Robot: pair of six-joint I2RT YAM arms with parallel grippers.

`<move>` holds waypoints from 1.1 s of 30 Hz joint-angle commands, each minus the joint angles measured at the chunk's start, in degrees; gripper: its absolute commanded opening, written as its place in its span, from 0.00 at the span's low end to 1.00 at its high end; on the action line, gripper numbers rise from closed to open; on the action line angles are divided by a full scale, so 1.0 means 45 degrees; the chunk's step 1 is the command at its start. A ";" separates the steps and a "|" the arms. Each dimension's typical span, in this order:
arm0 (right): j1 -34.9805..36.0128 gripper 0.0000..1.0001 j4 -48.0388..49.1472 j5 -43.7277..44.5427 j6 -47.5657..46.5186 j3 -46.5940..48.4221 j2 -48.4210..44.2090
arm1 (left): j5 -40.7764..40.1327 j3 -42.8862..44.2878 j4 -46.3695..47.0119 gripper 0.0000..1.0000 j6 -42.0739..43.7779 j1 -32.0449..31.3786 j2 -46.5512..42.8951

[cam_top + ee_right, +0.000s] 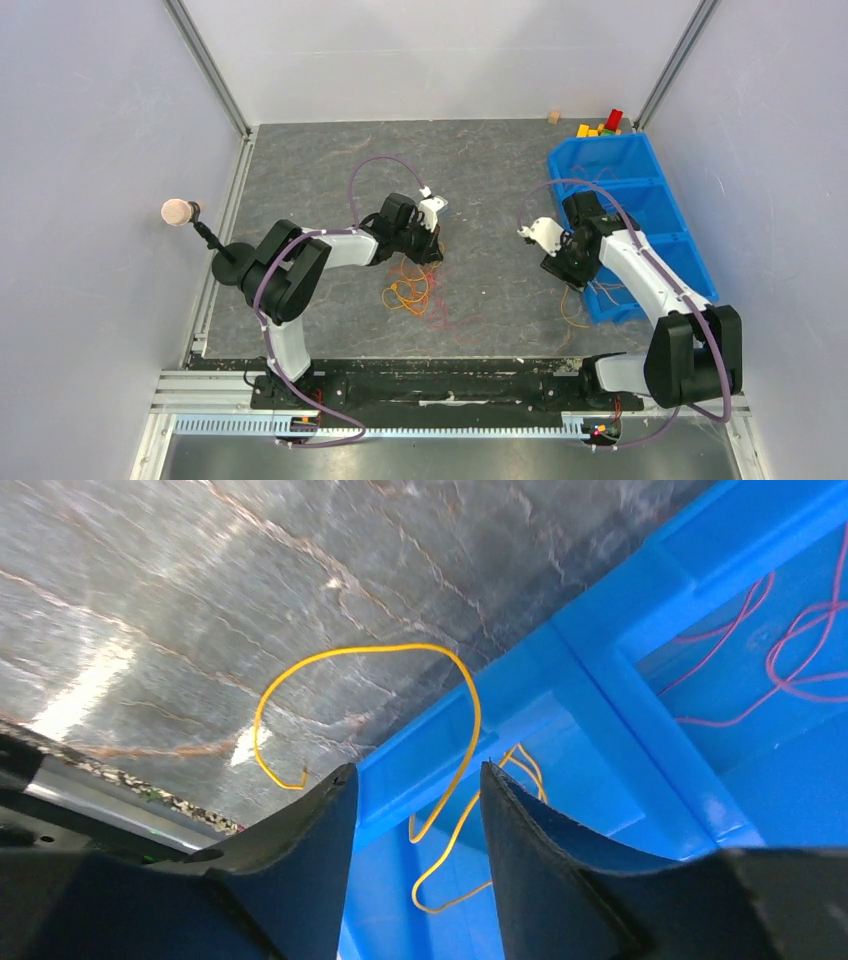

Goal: Untangle the cables

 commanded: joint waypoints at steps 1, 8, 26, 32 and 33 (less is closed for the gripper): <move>0.0032 0.47 0.0994 0.1883 -0.0031 -0.0533 -0.0049 | -0.0216 -0.0133 0.0062 0.02 -0.0350 0.0086 -0.0526; -0.0026 0.00 0.0146 0.2256 0.0349 0.0763 -0.0960 | -0.0158 0.0094 -0.0283 0.02 -0.0158 0.0105 -0.0529; -0.6591 0.00 0.3378 0.3425 -0.1347 -0.0098 -0.0960 | -0.0079 0.0853 -0.1587 0.02 0.0313 0.0125 -0.0484; -0.8328 0.00 0.4144 0.2655 -0.1860 0.0857 -0.1015 | -0.0118 0.0785 -0.1695 0.02 0.0314 0.0125 -0.0532; -0.8370 0.00 0.4105 0.2616 -0.1992 0.0806 -0.0989 | -0.0124 0.0814 -0.1693 0.02 0.0314 0.0125 -0.0526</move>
